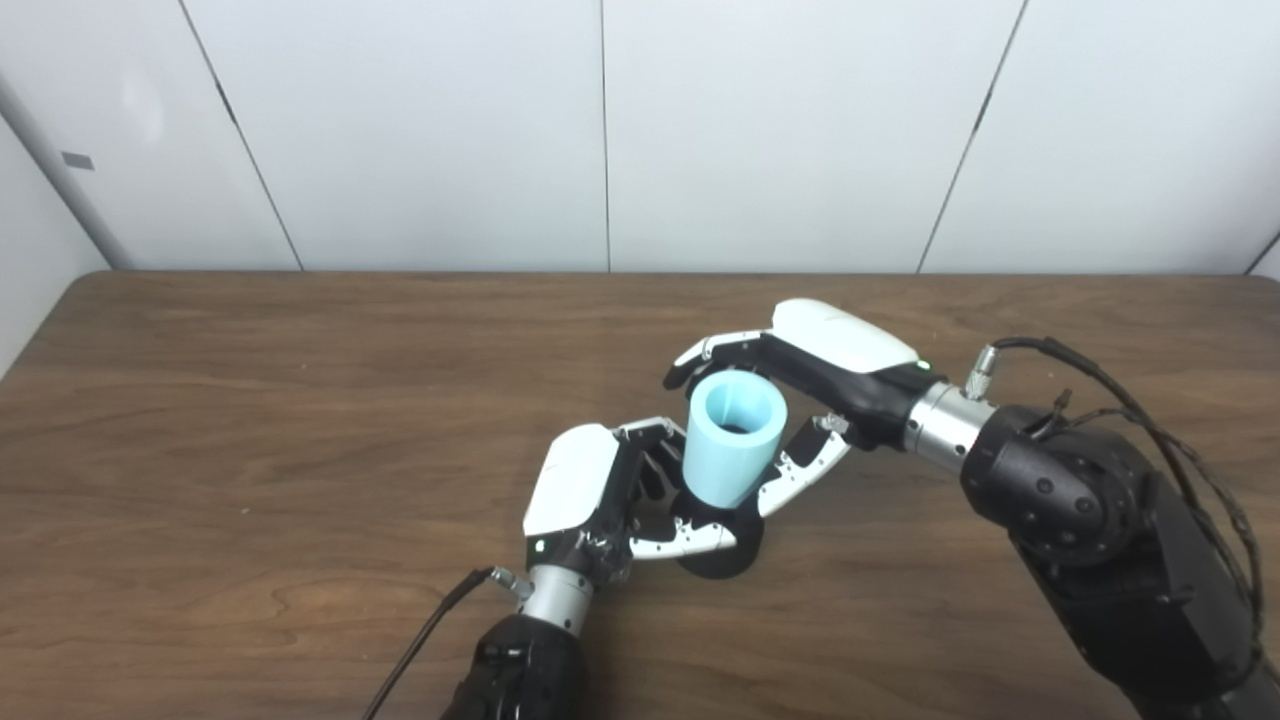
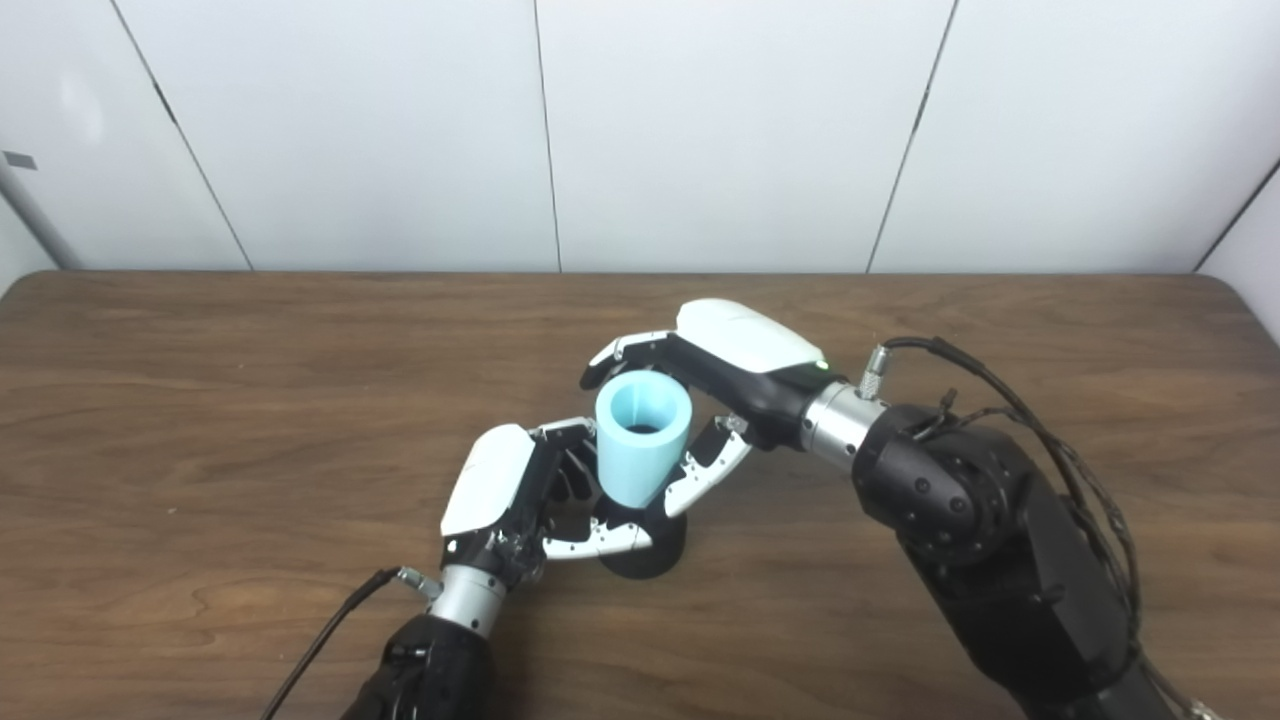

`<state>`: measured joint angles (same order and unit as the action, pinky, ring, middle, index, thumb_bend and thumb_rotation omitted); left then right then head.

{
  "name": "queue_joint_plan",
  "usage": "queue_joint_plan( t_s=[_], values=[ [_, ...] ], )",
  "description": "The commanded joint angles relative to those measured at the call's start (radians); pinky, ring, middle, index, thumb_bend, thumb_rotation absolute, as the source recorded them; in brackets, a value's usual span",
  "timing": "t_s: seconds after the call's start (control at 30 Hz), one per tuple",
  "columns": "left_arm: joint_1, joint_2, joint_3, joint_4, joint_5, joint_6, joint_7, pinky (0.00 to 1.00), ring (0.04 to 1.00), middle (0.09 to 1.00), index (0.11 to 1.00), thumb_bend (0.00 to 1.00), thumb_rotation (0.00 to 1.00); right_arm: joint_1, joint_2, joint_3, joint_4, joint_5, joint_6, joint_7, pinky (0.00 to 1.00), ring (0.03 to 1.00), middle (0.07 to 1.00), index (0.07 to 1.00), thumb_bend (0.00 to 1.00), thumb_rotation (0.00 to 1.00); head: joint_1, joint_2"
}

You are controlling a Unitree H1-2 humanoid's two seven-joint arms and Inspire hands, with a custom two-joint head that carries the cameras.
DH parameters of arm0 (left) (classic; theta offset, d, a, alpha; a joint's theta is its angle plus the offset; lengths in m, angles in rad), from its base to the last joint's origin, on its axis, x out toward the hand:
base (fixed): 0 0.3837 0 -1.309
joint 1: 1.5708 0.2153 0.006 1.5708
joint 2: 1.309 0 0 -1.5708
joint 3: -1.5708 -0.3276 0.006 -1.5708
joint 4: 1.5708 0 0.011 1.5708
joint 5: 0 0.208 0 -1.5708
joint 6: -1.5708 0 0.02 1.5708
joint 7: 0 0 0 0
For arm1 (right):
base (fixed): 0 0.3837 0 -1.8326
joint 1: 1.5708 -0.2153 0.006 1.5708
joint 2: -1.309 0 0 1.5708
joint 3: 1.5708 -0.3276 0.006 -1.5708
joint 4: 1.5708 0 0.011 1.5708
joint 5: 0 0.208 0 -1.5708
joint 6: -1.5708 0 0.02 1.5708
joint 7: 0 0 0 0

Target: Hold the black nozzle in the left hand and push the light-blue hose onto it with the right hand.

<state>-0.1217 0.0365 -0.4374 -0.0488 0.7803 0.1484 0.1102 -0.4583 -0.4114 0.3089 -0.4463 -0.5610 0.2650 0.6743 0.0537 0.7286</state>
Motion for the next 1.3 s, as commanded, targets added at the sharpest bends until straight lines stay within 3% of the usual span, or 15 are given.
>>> queue_joint_plan(
  t_s=[0.0, 0.1, 0.27, 0.57, 0.87, 1.0, 1.17, 1.27],
  values=[
    [0.025, 0.015, -0.009, 0.021, 0.014, 0.037, -0.054, 0.34, 0.382, 0.43, 0.522, 0.5, 0.0, -0.04, -0.01, -0.018, -0.03, 0.0, -0.007, -0.015, 0.62, 0.693, 0.746, 0.771, 0.97, 0.2, 0.001, 0.001],
    [0.025, 0.017, -0.008, 0.02, 0.014, 0.038, -0.058, 0.35, 0.384, 0.431, 0.523, 0.5, 0.0, -0.041, -0.01, -0.02, -0.031, 0.005, -0.001, -0.01, 0.72, 0.815, 0.862, 0.818, 0.99, 0.29, -0.002, 0.002],
    [0.025, 0.022, -0.008, 0.02, 0.016, 0.039, -0.061, 0.35, 0.384, 0.431, 0.522, 0.5, 0.0, -0.041, -0.019, -0.024, -0.036, 0.012, 0.019, 0.006, 0.78, 0.914, 0.97, 0.912, 0.99, 0.43, -0.004, 0.003],
    [0.027, 0.027, -0.002, 0.018, 0.006, 0.039, -0.071, 0.32, 0.376, 0.429, 0.523, 0.5, 0.0, -0.045, -0.086, -0.071, -0.061, 0.07, 0.026, 0.04, 0.79, 0.921, 0.957, 0.952, 0.99, 0.52, -0.012, 0.002],
    [0.032, 0.034, -0.001, 0.014, 0.008, 0.039, -0.08, 0.34, 0.373, 0.434, 0.527, 0.5, 0.0, -0.04, -0.142, -0.123, -0.141, 0.147, 0.051, 0.054, 0.89, 0.986, 0.972, 0.967, 0.99, 0.58, -0.017, 0.006],
    [0.032, 0.035, 0.0, 0.012, 0.005, 0.04, -0.088, 0.32, 0.366, 0.435, 0.529, 0.5, 0.0, -0.035, -0.16, -0.144, -0.193, 0.15, 0.07, 0.058, 0.92, 0.993, 0.971, 0.967, 0.99, 0.65, -0.017, 0.006],
    [0.032, 0.038, 0.002, 0.017, 0.001, 0.031, -0.084, 0.32, 0.366, 0.434, 0.528, 0.5, 0.0, -0.016, -0.175, -0.137, -0.245, 0.112, 0.027, 0.045, 0.9, 0.985, 0.97, 0.96, 0.94, 0.74, -0.021, 0.005],
    [0.032, 0.041, 0.002, 0.02, 0.0, 0.029, -0.083, 0.32, 0.366, 0.434, 0.527, 0.5, 0.0, -0.001, -0.193, -0.11, -0.284, 0.035, -0.031, 0.051, 0.97, 0.999, 0.997, 0.995, 0.85, 0.84, -0.021, 0.005]
  ],
)
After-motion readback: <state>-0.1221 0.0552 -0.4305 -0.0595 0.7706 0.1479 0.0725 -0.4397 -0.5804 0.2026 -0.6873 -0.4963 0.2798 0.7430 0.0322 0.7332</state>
